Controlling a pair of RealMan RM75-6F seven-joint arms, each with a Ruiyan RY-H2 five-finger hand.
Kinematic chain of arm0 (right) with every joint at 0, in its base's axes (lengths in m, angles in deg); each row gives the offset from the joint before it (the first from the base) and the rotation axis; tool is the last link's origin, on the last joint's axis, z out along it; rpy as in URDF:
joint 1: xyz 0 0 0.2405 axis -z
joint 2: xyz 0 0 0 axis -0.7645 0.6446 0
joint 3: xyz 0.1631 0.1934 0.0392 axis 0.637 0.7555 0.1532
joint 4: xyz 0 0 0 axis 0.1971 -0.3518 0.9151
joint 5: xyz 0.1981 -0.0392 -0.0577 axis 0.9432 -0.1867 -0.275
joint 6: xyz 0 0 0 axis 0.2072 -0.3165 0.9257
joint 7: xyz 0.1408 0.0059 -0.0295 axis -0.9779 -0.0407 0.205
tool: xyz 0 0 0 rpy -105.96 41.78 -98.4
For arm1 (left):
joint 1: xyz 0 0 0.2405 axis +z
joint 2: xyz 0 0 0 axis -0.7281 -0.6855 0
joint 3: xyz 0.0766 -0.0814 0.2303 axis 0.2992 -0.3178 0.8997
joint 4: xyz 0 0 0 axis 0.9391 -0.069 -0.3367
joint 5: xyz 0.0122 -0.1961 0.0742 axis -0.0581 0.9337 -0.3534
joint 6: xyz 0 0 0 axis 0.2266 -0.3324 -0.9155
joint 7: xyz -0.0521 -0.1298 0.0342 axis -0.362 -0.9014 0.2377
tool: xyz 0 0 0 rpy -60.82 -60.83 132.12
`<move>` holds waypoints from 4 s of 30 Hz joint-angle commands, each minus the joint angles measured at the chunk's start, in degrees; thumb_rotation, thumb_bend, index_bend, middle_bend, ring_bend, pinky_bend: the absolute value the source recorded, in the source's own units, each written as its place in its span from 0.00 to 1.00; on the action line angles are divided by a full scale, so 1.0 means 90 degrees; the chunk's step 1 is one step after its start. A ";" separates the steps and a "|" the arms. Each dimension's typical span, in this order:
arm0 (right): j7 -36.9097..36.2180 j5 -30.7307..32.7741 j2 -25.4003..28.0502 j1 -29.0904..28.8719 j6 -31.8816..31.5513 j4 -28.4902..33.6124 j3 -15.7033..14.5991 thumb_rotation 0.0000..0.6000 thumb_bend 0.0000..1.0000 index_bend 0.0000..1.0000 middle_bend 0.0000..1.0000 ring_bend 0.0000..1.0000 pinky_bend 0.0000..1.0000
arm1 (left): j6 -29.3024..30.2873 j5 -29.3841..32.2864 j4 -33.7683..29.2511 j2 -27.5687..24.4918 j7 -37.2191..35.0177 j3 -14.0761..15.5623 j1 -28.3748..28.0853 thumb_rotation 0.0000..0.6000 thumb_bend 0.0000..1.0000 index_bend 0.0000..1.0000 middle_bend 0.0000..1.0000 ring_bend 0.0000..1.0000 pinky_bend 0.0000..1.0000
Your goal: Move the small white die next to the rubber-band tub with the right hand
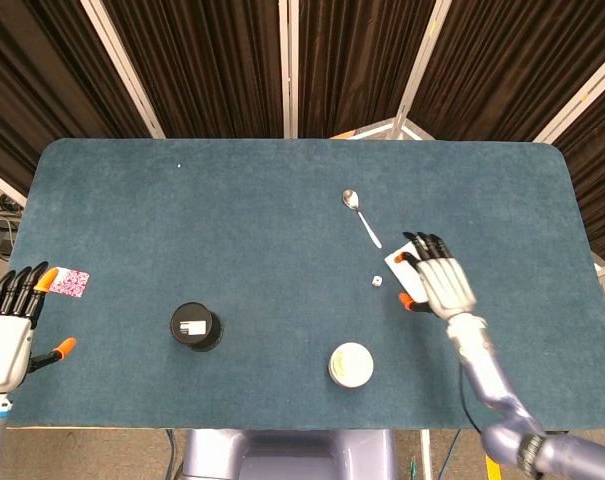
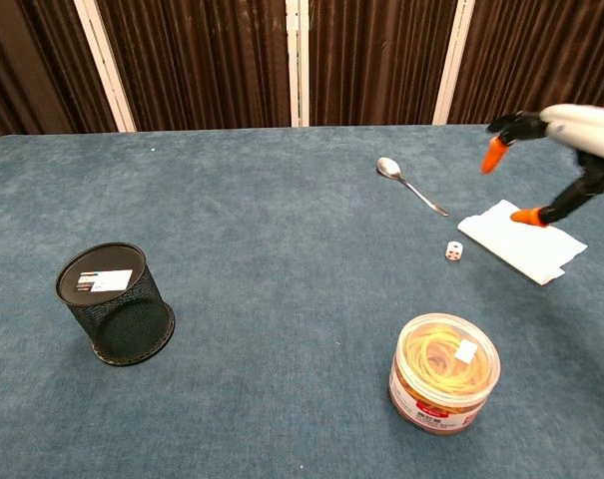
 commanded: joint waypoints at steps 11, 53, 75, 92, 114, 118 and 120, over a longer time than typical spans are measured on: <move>0.0260 0.0902 -0.0972 -0.0562 0.0578 -0.0953 0.0108 1.00 0.17 0.40 0.09 0.00 0.00 | -0.0048 0.0033 0.0005 0.0004 -0.0014 0.0002 -0.0027 1.00 0.04 0.00 0.00 0.00 0.00; 0.0264 0.1770 -0.1891 -0.1043 0.1153 -0.2476 0.0092 1.00 0.29 0.49 0.13 0.00 0.00 | -0.0134 0.0020 0.0007 0.0044 0.0042 0.0038 -0.0103 1.00 0.04 0.00 0.00 0.00 0.00; 0.0448 0.1191 -0.1094 -0.0869 0.0237 -0.0930 0.0212 1.00 0.40 0.57 0.17 0.00 0.00 | -0.0108 0.0019 0.0009 0.0047 0.0027 0.0046 -0.0099 1.00 0.04 0.00 0.00 0.00 0.00; 0.1153 0.0838 0.0064 -0.0440 -0.0849 0.1249 0.0140 1.00 0.32 0.36 0.09 0.00 0.00 | 0.0068 -0.0165 -0.0096 0.0004 0.0037 0.0096 -0.0040 1.00 0.04 0.00 0.00 0.00 0.00; -0.0400 -0.0806 0.1212 0.1688 -0.2837 0.1144 -0.1407 1.00 0.22 0.23 0.00 0.00 0.00 | 0.0248 -0.0375 -0.0084 -0.0013 -0.0005 0.0192 0.0066 1.00 0.04 0.00 0.00 0.00 0.00; -0.0899 -0.1151 0.1354 0.2072 -0.3190 0.0865 -0.1626 1.00 0.21 0.20 0.00 0.00 0.00 | 0.0222 -0.0377 -0.0059 0.0032 0.0108 0.0200 0.0066 1.00 0.04 0.00 0.00 0.00 0.00; -0.1133 -0.1296 0.1419 0.2206 -0.3327 0.0750 -0.1658 1.00 0.21 0.19 0.00 0.00 0.00 | 0.0187 -0.0374 -0.0038 0.0067 0.0177 0.0204 0.0054 1.00 0.04 0.00 0.00 0.00 0.00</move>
